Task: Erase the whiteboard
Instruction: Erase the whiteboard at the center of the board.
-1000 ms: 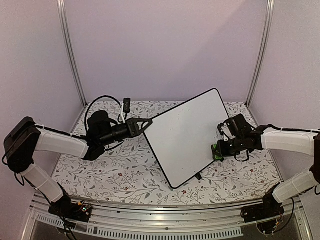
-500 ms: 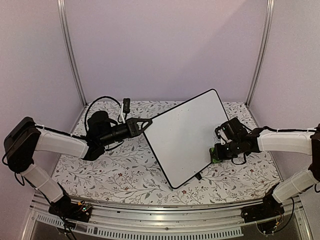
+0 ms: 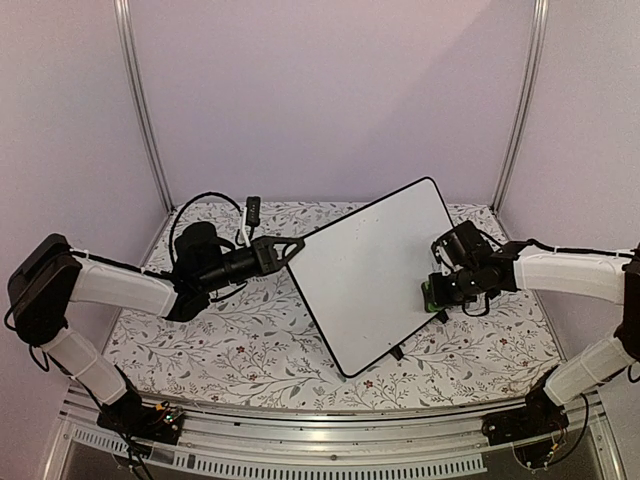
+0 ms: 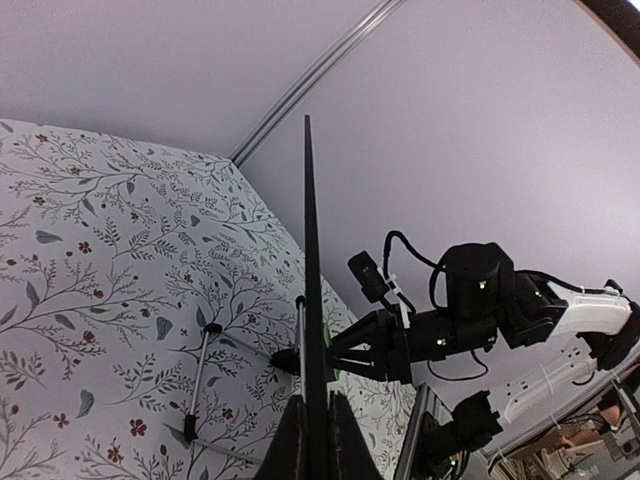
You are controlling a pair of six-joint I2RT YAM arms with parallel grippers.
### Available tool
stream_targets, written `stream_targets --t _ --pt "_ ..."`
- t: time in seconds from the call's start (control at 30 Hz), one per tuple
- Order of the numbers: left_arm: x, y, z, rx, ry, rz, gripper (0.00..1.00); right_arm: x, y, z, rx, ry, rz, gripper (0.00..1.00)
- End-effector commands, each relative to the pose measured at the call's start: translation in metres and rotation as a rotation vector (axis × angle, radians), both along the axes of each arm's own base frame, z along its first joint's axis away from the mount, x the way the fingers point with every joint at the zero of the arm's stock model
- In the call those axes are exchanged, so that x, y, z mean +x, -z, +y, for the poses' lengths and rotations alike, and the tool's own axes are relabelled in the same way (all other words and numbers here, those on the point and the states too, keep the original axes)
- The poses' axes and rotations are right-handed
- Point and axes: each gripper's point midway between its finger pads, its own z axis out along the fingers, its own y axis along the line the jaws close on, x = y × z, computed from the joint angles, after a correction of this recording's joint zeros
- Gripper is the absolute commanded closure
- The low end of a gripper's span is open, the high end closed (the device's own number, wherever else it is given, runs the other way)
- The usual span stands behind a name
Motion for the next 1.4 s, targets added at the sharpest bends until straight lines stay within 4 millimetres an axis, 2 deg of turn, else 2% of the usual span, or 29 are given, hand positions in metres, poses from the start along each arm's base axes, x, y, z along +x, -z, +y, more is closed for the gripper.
stream_targets --t 0.0,0.13,0.23,0.3,0.43,0.57,0.7,0.8,0.93,1.03,1.2,1.37 --pt "-0.035 0.028 -0.016 0.076 0.172 0.019 1.00 0.032 -0.023 -0.010 -0.023 0.042 -0.091 1.00" --pt "-0.035 0.029 -0.016 0.074 0.175 0.021 1.00 0.037 -0.030 -0.011 -0.018 0.038 -0.106 1.00" --pt "-0.035 0.029 -0.016 0.075 0.175 0.022 1.00 0.032 -0.026 -0.003 0.019 -0.001 -0.089 1.00" --pt "-0.035 0.029 -0.016 0.074 0.175 0.021 1.00 0.024 -0.019 0.004 0.046 -0.044 -0.063 1.00" --pt "-0.035 0.029 -0.016 0.075 0.174 0.022 1.00 0.003 0.000 0.001 0.031 -0.055 -0.008 1.00" --pt "-0.035 0.029 -0.017 0.072 0.178 0.025 1.00 -0.019 0.009 0.004 0.045 -0.068 0.027 1.00" --pt "-0.035 0.031 -0.017 0.071 0.180 0.030 1.00 -0.036 0.017 0.017 0.053 -0.112 0.047 1.00" --pt "-0.035 0.031 -0.018 0.070 0.182 0.031 1.00 -0.041 0.018 0.032 0.063 -0.144 0.041 1.00" --pt "-0.035 0.031 -0.018 0.070 0.182 0.031 1.00 -0.038 0.011 0.054 0.072 -0.184 0.019 1.00" --pt "-0.035 0.030 -0.018 0.070 0.180 0.029 1.00 -0.029 0.005 0.061 0.040 -0.175 -0.001 1.00" --pt "-0.036 0.029 -0.017 0.069 0.182 0.027 1.00 -0.008 -0.007 0.046 -0.060 -0.081 -0.059 1.00" --pt "-0.036 0.029 -0.017 0.069 0.183 0.027 1.00 0.006 -0.024 0.039 -0.082 -0.032 -0.121 1.00"
